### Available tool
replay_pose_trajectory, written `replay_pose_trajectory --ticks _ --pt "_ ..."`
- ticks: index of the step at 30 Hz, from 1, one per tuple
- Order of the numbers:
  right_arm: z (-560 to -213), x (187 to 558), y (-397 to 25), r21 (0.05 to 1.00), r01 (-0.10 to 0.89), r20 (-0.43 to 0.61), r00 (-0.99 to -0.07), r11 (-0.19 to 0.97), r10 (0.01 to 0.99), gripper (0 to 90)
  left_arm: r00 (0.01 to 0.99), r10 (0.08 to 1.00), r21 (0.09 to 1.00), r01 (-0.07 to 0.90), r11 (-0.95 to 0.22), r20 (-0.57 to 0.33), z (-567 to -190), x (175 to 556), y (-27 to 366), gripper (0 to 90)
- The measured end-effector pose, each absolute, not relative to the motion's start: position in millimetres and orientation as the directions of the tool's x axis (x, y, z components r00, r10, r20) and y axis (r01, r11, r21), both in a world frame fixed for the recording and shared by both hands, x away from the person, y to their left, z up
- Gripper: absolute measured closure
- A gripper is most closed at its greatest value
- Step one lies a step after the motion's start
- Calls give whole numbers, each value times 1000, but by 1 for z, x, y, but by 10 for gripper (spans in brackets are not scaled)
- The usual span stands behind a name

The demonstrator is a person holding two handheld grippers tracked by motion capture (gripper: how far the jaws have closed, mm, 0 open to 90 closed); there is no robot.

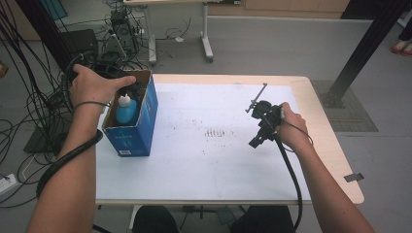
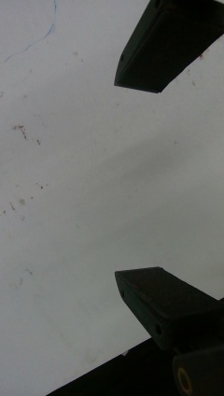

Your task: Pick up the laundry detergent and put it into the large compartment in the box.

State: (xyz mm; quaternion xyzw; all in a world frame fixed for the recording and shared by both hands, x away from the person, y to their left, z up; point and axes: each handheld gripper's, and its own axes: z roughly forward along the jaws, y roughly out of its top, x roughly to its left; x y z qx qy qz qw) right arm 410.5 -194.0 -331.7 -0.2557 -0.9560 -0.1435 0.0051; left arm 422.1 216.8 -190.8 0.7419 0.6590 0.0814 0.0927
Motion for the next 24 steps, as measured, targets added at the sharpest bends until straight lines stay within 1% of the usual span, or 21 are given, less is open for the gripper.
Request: replay_pose_trajectory --ticks 2,11,15,17,24 --pt "-331 410 -193 273 491 86 -869 827 488 67 122 992 251 961 -113 -18 -186 421 216 63" --pt "-331 411 -192 272 491 86 -869 828 487 67 150 989 253 957 -144 -4 -167 415 205 62" --pt "-329 412 -193 294 493 113 -869 819 482 65 161 987 259 953 -154 -4 -161 410 199 61" --pt "-328 412 -192 284 491 99 -869 824 484 66 178 984 267 949 -168 -12 -158 407 196 61" --pt "-324 412 -190 290 493 104 -868 820 485 65 248 967 306 926 -220 -55 -151 392 176 63"
